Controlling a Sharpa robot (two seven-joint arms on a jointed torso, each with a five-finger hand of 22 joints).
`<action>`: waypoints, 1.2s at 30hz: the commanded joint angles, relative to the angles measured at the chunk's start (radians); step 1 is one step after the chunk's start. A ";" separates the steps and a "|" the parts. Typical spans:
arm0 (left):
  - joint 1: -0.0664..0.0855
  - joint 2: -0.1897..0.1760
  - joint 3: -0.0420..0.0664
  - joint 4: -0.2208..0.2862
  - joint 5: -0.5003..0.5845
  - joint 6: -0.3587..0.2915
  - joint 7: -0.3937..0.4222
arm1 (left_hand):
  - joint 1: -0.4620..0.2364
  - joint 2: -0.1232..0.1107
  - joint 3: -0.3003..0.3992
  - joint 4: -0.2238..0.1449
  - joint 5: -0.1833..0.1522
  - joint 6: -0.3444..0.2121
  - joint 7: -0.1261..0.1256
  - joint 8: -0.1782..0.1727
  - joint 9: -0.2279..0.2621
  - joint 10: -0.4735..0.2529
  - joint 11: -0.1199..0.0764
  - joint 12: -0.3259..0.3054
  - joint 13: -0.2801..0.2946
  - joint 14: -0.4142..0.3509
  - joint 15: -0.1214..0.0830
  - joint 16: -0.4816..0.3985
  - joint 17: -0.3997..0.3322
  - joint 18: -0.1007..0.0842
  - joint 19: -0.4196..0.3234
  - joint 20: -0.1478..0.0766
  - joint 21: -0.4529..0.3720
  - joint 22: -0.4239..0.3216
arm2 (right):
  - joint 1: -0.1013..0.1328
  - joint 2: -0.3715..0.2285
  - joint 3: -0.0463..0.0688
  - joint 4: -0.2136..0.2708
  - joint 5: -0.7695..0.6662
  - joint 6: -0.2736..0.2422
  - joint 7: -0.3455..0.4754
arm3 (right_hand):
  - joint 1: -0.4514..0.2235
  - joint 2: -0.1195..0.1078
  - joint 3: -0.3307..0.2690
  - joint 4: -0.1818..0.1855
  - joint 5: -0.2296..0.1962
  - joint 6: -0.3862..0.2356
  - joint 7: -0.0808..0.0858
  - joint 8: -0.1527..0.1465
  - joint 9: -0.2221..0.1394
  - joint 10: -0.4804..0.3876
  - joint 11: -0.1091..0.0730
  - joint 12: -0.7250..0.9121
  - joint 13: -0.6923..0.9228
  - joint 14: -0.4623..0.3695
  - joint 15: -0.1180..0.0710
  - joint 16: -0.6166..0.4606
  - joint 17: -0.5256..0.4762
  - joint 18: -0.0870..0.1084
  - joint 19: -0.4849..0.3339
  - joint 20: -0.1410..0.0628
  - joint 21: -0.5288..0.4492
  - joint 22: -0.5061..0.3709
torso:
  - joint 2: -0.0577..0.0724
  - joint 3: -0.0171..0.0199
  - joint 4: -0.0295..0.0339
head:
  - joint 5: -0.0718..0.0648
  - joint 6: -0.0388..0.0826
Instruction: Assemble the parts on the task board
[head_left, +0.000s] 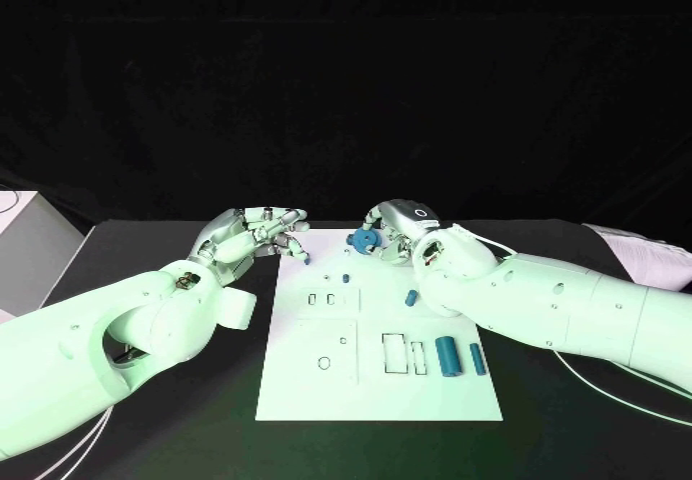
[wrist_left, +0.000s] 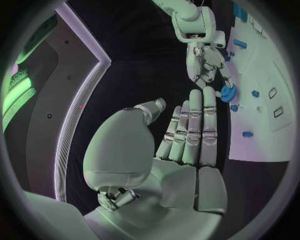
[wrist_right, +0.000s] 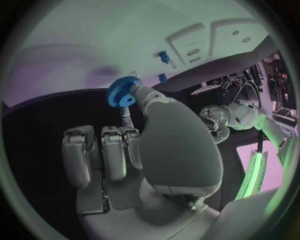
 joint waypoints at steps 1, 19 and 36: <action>0.000 0.003 0.001 0.000 -0.004 0.017 0.005 | 0.002 -0.001 0.005 -0.001 0.004 0.003 0.001 -0.005 0.001 -0.001 0.003 -0.003 0.001 -0.004 -0.005 0.006 0.001 0.011 -0.008 0.002 0.007 0.001 | -0.005 0.015 0.000 -0.007 -0.050 -0.015 0.012 | -0.008 0.003 0.006 0.001 -0.004 0.018 -0.008 0.001 0.006 0.105 -0.006 0.005 0.263 0.106 -0.009 0.004 0.263 -0.014 0.105 -0.004 0.007 0.263 | 0.001 -0.0006 0.0010 | 0.002 0.000; 0.000 0.009 0.001 -0.004 -0.004 0.019 0.004 | 0.002 -0.001 0.005 -0.001 0.004 0.003 0.001 -0.005 0.001 -0.001 0.003 -0.003 0.001 -0.004 -0.005 0.006 0.001 0.011 -0.008 0.002 0.007 0.001 | -0.032 0.078 0.000 -0.053 -0.054 0.006 0.011 | -0.015 0.001 0.008 0.002 -0.005 0.013 -0.006 -0.003 0.004 0.105 -0.005 0.005 0.263 0.106 -0.008 0.004 0.263 -0.014 0.105 -0.003 0.007 0.263 | 0.001 0.0008 -0.0014 | 0.003 -0.007; 0.000 0.011 0.001 -0.004 -0.004 0.020 0.002 | 0.002 -0.001 0.005 -0.001 0.004 0.003 0.001 -0.005 0.001 -0.001 0.003 -0.003 0.001 -0.004 -0.005 0.006 0.001 0.011 -0.008 0.002 0.007 0.001 | -0.035 0.120 -0.001 -0.119 -0.053 0.035 0.014 | -0.023 -0.004 0.008 0.002 -0.008 0.006 -0.004 -0.009 0.002 0.105 -0.003 0.005 0.263 0.106 -0.006 0.004 0.263 -0.014 0.105 -0.002 0.007 0.263 | 0.002 0.0014 -0.0016 | 0.004 -0.009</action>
